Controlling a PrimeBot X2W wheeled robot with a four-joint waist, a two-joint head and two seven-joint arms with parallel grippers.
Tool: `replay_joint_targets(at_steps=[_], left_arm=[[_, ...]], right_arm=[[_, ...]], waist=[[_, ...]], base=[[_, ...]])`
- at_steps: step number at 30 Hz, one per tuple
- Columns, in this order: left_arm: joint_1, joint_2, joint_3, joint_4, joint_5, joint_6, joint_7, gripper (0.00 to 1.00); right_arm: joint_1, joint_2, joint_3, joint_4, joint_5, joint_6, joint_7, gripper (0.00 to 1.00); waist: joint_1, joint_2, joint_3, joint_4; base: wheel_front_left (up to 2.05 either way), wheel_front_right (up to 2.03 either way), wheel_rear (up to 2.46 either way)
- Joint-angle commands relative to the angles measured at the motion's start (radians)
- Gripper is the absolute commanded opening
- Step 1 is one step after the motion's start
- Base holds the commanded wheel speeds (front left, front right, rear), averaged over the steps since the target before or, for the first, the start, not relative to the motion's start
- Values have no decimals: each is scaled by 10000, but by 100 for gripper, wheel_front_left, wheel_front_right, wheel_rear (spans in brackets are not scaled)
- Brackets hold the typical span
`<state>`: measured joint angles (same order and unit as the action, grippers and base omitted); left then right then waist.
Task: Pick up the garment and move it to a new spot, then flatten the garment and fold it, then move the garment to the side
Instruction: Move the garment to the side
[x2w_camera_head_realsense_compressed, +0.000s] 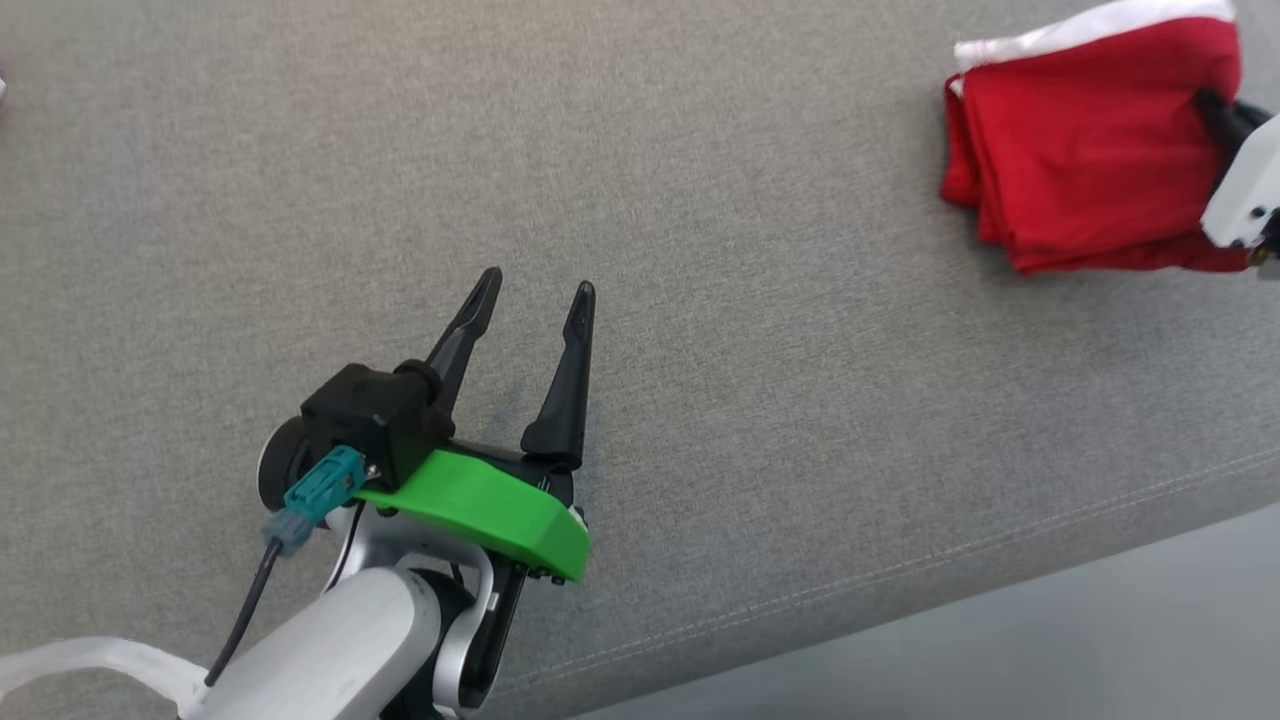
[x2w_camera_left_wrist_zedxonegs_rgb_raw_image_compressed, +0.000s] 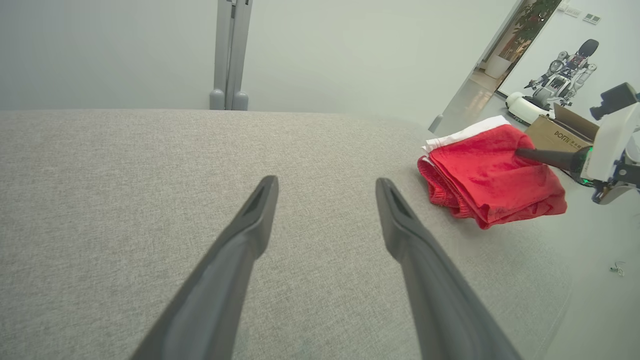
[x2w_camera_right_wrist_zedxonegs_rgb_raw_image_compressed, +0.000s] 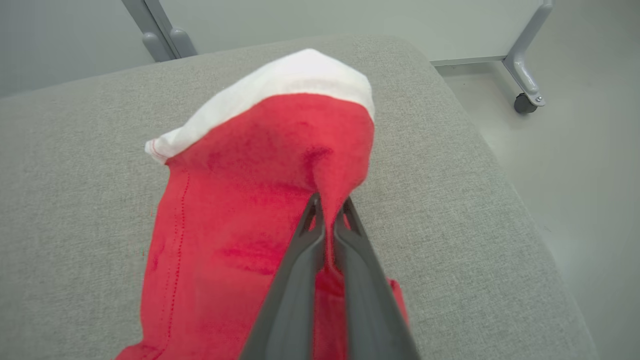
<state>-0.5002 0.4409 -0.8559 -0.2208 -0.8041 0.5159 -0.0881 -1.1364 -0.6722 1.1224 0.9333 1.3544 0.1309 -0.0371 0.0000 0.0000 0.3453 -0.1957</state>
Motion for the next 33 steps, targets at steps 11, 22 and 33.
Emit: replay_joint_targets(at_steps=[11,22,33], left_arm=[[-883,352,-343,-996,796,461,676,100],[-993,474,-369,-1176,963,649,849,100],[-671,523,-251,-807,700,482,623,100]], right_arm=[[-1309,-378,71,1356,-678,-3,-263,0],[-1752,268,568,3177,-1975,-5,-1889,100],[-1129,668,425,3309,-2067,-5,-2232,100]], waist=[[0,0,1556,276],[0,0,1853,356],[0,0,1205,154]], base=[[0,0,0],[0,0,0],[0,0,0]])
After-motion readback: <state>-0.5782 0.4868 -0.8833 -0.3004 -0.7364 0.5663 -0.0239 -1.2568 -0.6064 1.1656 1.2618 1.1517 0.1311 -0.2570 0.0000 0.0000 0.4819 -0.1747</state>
